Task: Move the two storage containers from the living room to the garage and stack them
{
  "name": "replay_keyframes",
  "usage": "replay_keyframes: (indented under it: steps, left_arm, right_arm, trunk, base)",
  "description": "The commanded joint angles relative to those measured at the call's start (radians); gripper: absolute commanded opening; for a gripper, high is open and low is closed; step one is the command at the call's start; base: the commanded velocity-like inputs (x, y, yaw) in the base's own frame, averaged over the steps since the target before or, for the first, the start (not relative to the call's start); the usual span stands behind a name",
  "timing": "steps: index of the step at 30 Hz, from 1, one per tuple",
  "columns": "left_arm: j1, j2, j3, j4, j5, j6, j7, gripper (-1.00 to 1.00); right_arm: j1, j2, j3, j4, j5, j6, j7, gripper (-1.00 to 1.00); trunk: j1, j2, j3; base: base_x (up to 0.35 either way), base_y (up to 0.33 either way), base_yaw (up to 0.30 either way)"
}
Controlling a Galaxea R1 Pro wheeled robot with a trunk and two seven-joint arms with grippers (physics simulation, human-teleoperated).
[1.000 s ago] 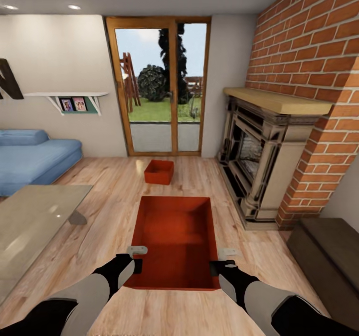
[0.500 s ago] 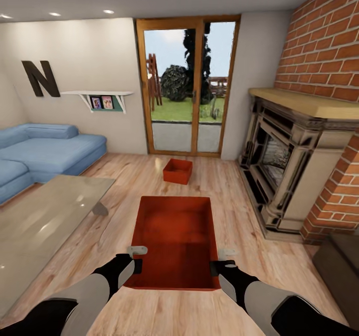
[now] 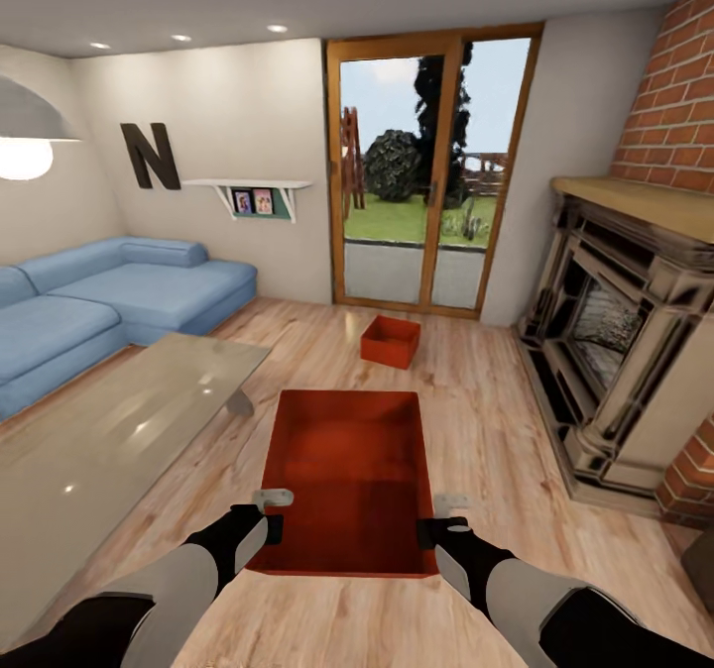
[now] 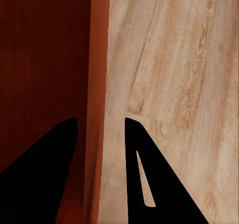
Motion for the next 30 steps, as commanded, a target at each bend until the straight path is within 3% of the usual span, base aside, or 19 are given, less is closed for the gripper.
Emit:
replay_keyframes:
  steps: [1,30]
  left_arm:
    - [-0.001,0.0,0.017,-0.005,-0.035,0.0,0.014,-1.0]
    - [-0.001,0.0,0.016,-0.005,-0.035,0.0,0.014,-1.0]
  right_arm:
    - [0.0,0.001,0.021,-0.001,-0.016,0.006,-0.001,-1.0]
    - [0.0,0.001,0.021,-0.001,-0.016,0.006,-0.001,-1.0]
  trunk:
    - [0.001,-0.002,-0.002]
    - [0.001,-0.002,-0.002]
  base:
    - [0.0,0.0,0.284]
    - [0.0,0.0,0.284]
